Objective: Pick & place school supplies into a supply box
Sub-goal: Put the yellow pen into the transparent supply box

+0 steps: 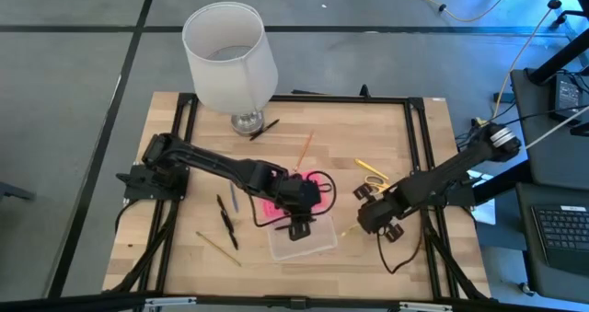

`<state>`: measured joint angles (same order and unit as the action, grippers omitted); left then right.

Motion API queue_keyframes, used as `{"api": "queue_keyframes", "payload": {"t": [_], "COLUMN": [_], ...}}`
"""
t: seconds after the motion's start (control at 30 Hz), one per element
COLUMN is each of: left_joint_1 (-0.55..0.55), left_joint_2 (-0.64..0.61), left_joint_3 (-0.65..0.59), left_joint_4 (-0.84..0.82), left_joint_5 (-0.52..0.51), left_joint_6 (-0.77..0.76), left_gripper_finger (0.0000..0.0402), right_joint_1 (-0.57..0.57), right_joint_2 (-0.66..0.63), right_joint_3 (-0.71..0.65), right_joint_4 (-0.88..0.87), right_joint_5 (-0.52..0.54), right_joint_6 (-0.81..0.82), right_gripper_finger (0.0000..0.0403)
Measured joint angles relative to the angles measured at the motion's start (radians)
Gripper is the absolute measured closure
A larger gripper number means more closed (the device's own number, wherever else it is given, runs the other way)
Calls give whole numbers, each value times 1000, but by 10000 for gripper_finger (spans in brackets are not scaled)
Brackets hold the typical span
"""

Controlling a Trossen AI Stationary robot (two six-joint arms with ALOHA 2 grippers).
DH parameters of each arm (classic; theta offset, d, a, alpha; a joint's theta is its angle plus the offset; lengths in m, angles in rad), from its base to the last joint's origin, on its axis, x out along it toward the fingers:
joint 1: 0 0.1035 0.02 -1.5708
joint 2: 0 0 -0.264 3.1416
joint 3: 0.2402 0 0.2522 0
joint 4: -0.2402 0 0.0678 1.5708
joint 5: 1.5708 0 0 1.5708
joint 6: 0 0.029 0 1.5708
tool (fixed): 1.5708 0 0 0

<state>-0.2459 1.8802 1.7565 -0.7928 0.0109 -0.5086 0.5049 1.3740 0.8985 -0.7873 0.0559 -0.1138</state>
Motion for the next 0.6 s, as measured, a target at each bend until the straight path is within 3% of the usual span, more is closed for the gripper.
{"api": "queue_keyframes", "payload": {"t": [0.23, 0.6], "left_joint_1": [-7, -26], "left_joint_2": [-115, -264], "left_joint_3": [2, 2], "left_joint_4": [-35, -49], "left_joint_5": [-92, -127], "left_joint_6": [36, 51], "left_gripper_finger": [306, 306], "right_joint_1": [-47, -157], "right_joint_2": [74, 450], "right_joint_3": [168, 561], "right_joint_4": [97, 25], "right_joint_5": [17, -14], "right_joint_6": [-16, -30], "right_gripper_finger": [332, 330]}}
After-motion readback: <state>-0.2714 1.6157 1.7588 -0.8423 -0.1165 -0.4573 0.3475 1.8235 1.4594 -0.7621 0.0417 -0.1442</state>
